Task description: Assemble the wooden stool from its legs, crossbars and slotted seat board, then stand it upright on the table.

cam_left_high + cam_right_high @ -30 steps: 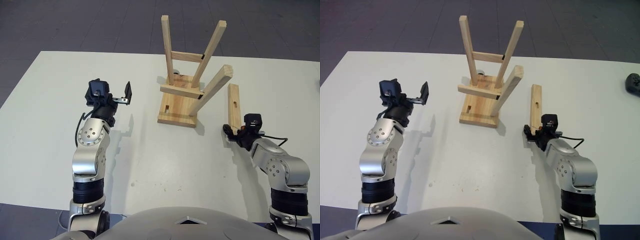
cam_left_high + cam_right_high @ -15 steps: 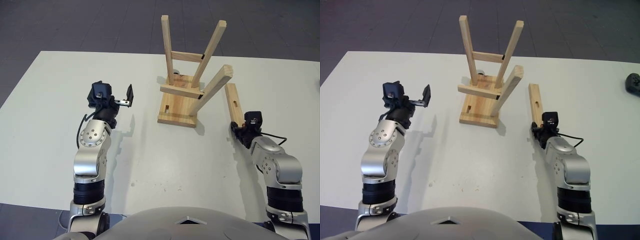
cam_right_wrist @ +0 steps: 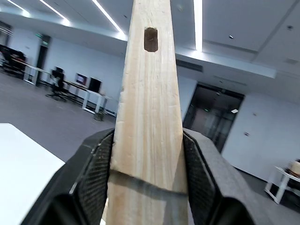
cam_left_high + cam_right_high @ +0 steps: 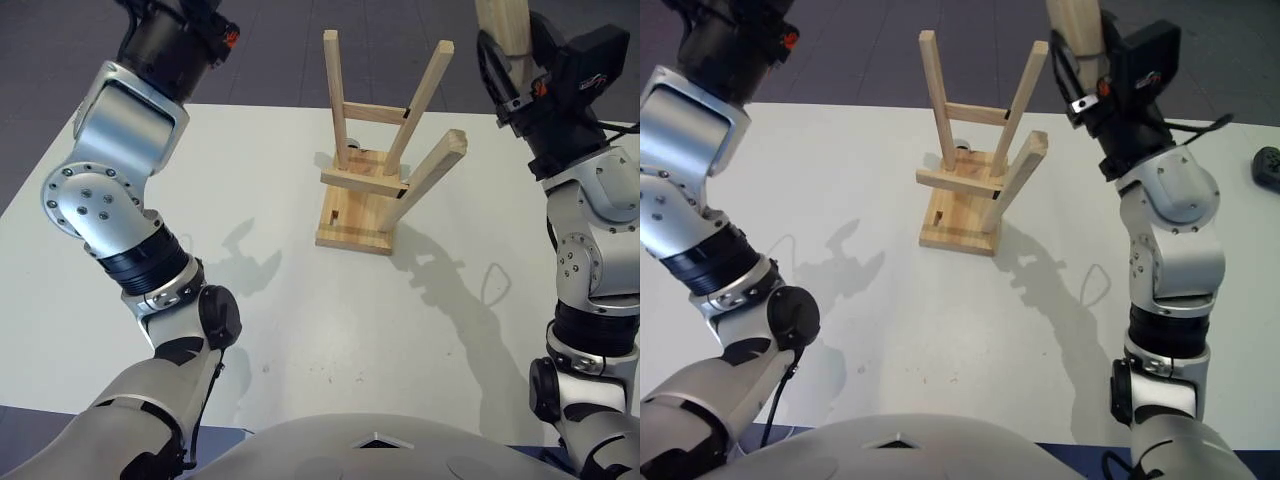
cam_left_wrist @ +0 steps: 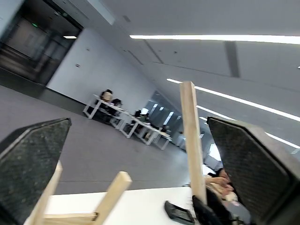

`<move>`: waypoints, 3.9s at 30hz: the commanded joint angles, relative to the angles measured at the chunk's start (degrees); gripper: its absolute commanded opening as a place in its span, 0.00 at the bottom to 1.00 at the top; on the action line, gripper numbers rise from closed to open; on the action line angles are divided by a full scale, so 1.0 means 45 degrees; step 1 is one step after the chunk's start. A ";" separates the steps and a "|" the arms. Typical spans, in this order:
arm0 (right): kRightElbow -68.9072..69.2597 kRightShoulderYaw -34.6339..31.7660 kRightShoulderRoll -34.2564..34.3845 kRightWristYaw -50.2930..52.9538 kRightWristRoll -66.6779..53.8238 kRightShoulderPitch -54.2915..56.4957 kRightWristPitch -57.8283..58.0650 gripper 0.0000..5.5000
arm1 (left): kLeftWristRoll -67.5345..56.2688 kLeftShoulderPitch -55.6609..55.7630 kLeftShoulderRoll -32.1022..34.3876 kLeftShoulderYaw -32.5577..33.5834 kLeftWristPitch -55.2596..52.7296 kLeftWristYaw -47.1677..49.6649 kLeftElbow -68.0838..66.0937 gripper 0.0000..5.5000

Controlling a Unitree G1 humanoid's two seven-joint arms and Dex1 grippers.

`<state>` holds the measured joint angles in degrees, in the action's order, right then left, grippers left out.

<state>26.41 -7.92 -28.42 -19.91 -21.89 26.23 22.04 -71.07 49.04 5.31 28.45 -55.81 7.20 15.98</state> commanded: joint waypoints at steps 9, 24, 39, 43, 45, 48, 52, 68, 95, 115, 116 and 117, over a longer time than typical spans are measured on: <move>0.2871 0.0906 -0.0709 -0.1459 -0.2349 -0.0257 0.2125 0.38 | -0.5112 -0.0587 0.0411 -0.2113 0.0525 0.3515 -0.0149 0.98; 0.2956 0.0924 -0.1526 -0.2275 -0.1130 -0.1306 0.1658 0.38 | -0.7628 -0.0668 0.2278 -0.2796 0.2537 0.4601 -0.0150 0.92; 0.2951 0.0831 -0.1630 -0.2420 -0.0605 -0.1720 0.1553 0.38 | -0.7837 -0.0774 0.2637 -0.3519 0.3569 0.4990 -0.0130 0.45; 0.3036 0.0877 -0.1574 -0.2378 -0.0579 -0.1780 0.1591 0.38 | -0.7679 -0.0922 0.2555 -0.3754 0.3704 0.4935 -0.0008 0.31; 0.3049 0.0890 -0.1556 -0.2359 -0.0575 -0.1796 0.1593 0.38 | -0.7679 -0.0971 0.2551 -0.3812 0.3809 0.4926 0.0029 0.25; 0.3056 0.0886 -0.1520 -0.2312 -0.0582 -0.1821 0.1594 0.38 | -0.7499 -0.1010 0.2676 -0.3824 0.3869 0.4784 0.0068 0.22; 0.3069 0.0795 -0.1264 -0.2108 -0.1183 -0.1801 0.2205 0.38 | -0.6950 -0.1169 0.2986 -0.3821 0.3739 0.4452 0.0063 0.22; -0.1189 -0.2059 -0.1687 0.3996 -0.5910 -0.0036 0.4632 0.89 | -0.0705 -0.2866 0.6064 -0.2452 0.4230 0.2268 -0.0554 0.19; -0.0143 -0.1584 -0.0314 0.0780 -0.3536 -0.1990 0.3770 0.98 | 0.5280 -0.5271 0.4200 -0.4252 0.4252 -0.2279 -0.0152 0.19; -0.0362 0.1287 -0.1917 -0.5857 -0.4834 -0.1821 0.3336 0.81 | 0.5705 -0.4505 0.2969 -0.4021 0.3542 -0.2665 -0.0499 0.19; -0.0411 0.1232 -0.1885 -0.5810 -0.4769 -0.1826 0.3265 0.77 | 0.5710 -0.4571 0.2913 -0.4000 0.3487 -0.2641 -0.0434 0.19; -0.0431 0.1187 -0.1869 -0.5730 -0.4615 -0.1831 0.3133 0.74 | 0.5762 -0.4626 0.2904 -0.4027 0.3460 -0.2663 -0.0384 0.19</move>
<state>24.67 -2.41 -37.02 -45.62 -43.89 18.15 37.09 -45.58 28.72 18.75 10.39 -39.26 -4.57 12.69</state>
